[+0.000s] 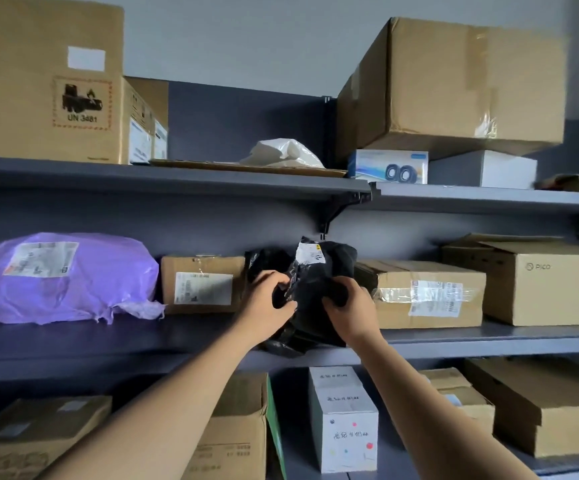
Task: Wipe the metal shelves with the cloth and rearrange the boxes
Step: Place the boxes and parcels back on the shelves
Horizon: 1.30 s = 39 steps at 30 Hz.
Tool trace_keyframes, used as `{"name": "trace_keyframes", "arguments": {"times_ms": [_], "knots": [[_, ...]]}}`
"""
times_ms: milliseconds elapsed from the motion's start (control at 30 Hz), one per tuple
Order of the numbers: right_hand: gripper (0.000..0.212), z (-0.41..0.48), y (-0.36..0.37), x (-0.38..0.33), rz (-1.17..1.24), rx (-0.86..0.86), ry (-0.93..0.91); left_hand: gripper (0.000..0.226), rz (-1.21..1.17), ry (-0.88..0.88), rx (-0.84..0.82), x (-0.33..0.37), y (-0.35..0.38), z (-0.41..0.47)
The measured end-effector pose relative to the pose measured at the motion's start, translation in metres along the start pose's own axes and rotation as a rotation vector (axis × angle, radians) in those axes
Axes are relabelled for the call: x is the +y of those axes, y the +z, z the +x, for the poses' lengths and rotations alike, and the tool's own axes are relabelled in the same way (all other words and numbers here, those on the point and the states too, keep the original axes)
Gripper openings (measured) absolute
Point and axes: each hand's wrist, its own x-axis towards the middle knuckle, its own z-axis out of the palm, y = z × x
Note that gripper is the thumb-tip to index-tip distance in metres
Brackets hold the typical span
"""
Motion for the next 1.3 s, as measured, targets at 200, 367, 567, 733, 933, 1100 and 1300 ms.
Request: {"name": "trace_keyframes", "arguments": {"times_ms": [200, 367, 567, 733, 933, 1100, 1300], "knots": [[0.054, 0.017, 0.024, 0.015, -0.152, -0.068, 0.026, 0.037, 0.014, -0.039, -0.061, -0.035, 0.02, 0.008], [0.052, 0.022, 0.043, 0.024, -0.197, -0.103, 0.068, 0.034, 0.007, -0.092, -0.032, -0.049, 0.025, 0.013], [0.059, 0.022, 0.043, 0.025, -0.16, -0.039, 0.098, 0.043, 0.011, -0.053, -0.01, -0.049, 0.025, 0.008], [0.064, 0.003, 0.034, 0.022, -0.083, -0.015, 0.076, 0.048, -0.001, -0.096, 0.033, -0.037, 0.02, -0.006], [0.065, -0.033, 0.017, 0.016, -0.038, 0.004, 0.027, 0.056, -0.026, -0.181, 0.048, -0.012, 0.005, -0.043], [0.064, -0.069, -0.004, 0.005, 0.042, -0.033, -0.037, 0.05, -0.036, -0.214, 0.095, 0.013, -0.018, -0.08], [0.064, -0.126, -0.015, -0.013, 0.125, -0.083, -0.068, 0.047, -0.088, -0.273, 0.138, 0.048, -0.043, -0.14]]}}
